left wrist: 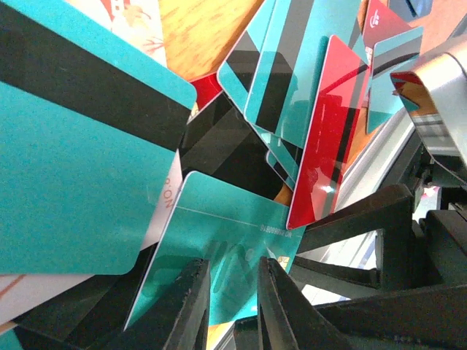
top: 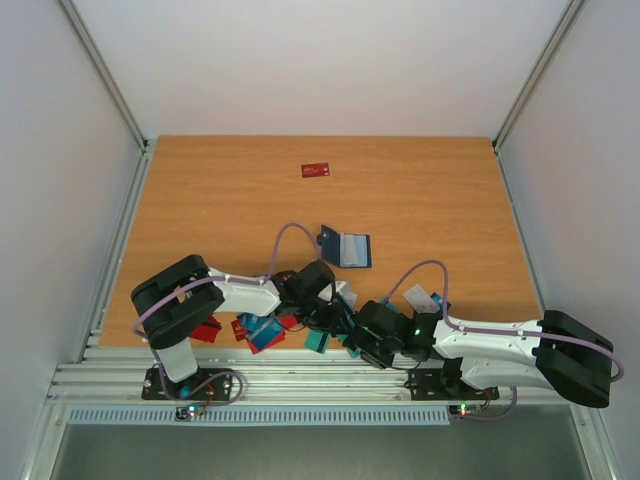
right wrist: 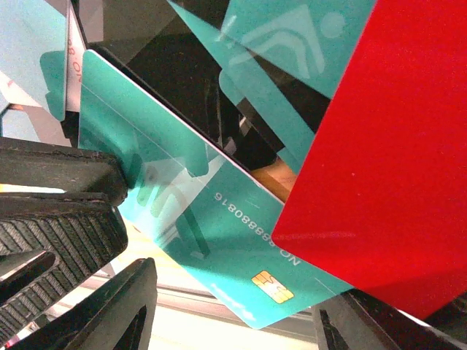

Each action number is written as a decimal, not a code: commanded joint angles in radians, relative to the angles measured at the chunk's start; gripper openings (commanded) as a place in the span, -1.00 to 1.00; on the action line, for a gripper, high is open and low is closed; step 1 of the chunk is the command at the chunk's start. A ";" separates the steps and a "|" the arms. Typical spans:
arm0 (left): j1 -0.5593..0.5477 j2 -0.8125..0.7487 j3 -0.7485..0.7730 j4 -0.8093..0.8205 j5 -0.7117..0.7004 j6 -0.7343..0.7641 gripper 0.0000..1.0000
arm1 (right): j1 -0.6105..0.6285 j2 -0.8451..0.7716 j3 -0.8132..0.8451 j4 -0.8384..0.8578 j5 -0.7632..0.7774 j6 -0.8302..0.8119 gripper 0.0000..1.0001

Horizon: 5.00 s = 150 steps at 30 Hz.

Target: Put the credit cards into the card holder

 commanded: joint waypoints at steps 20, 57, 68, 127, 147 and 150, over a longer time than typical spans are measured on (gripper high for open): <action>-0.006 0.025 -0.082 -0.086 -0.031 -0.004 -0.57 | -0.021 -0.035 0.113 -0.041 0.032 -0.118 -0.01; -0.007 -0.138 -0.062 -0.174 -0.062 -0.028 -0.56 | -0.020 0.027 0.201 -0.116 0.021 -0.147 -0.97; -0.001 -0.434 0.045 -0.443 -0.236 -0.011 -0.42 | -0.035 -0.063 0.295 -0.277 0.022 -0.247 -0.98; 0.338 -0.433 0.357 0.456 -0.261 -0.562 -0.87 | -0.616 0.047 0.872 0.280 -0.431 -0.147 -0.98; 0.393 -0.372 0.430 -0.343 -0.106 0.001 -0.99 | -0.888 0.163 0.883 -0.617 -0.461 -0.909 0.48; 0.393 -0.294 0.476 -0.399 -0.033 0.083 -0.99 | -0.888 0.218 0.850 -0.610 -0.477 -0.968 0.49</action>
